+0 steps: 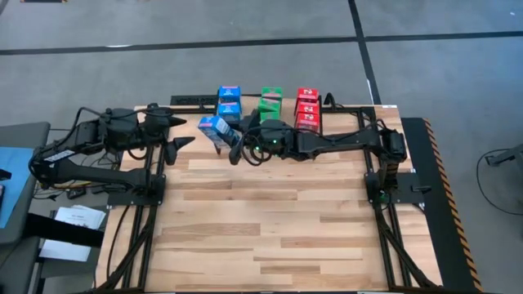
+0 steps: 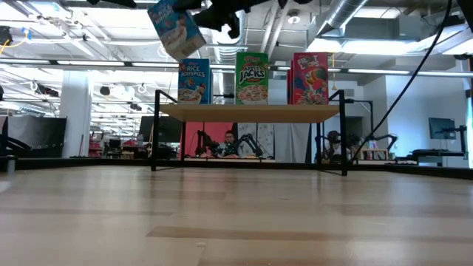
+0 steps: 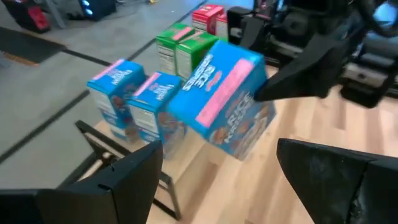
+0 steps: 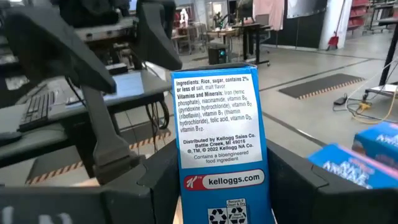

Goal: Stack cereal on shelf
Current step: Put the blue cereal box on the shelf aligned with the other blue cereal boxes

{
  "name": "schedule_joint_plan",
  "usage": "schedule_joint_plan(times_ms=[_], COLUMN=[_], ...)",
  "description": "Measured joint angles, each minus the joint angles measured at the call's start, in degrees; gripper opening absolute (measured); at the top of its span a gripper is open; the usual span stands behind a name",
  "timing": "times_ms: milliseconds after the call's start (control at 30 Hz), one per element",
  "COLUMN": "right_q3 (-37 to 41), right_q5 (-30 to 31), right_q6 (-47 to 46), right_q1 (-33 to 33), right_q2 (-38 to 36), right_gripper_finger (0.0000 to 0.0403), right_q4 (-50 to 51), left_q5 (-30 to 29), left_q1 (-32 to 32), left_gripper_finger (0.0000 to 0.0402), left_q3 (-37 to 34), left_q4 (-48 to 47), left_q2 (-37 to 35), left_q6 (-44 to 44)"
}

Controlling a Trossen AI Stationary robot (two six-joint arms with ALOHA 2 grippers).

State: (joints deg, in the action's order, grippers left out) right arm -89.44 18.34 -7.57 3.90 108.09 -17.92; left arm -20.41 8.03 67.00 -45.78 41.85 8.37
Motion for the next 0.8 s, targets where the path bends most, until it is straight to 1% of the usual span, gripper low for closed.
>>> schedule_joint_plan(times_ms=[67,200,367,433,567,800], right_q3=[1.2,3.9,6.4,7.2,7.3,7.3], right_q5=[1.0,6.1,8.4,8.8,8.8,8.6], right_q6=[0.0,0.1,0.6,1.5,4.9,6.6], right_q1=[-0.3,-1.3,-2.1,-2.4,-2.4,-1.6], right_q2=[0.0,0.1,0.0,0.0,0.0,0.0], right_gripper_finger=[0.0220,0.0220,0.0220,0.0220,0.0220,0.0220], right_q4=[-1.1,-0.7,-2.6,-2.3,-2.5,-2.6], left_q5=[2.3,6.8,7.8,7.9,7.6,11.2], left_q1=[0.0,0.0,0.0,0.0,0.0,-1.3], left_gripper_finger=[0.0307,0.0307,0.0307,0.0307,0.0307,0.0306], left_q3=[0.0,0.0,-0.1,-1.2,-6.5,-18.4], left_q4=[0.0,-0.1,-0.2,0.1,1.4,17.4], left_q2=[0.2,1.2,2.8,3.0,2.0,-1.7], left_q6=[0.3,0.6,2.8,3.9,6.4,6.4])
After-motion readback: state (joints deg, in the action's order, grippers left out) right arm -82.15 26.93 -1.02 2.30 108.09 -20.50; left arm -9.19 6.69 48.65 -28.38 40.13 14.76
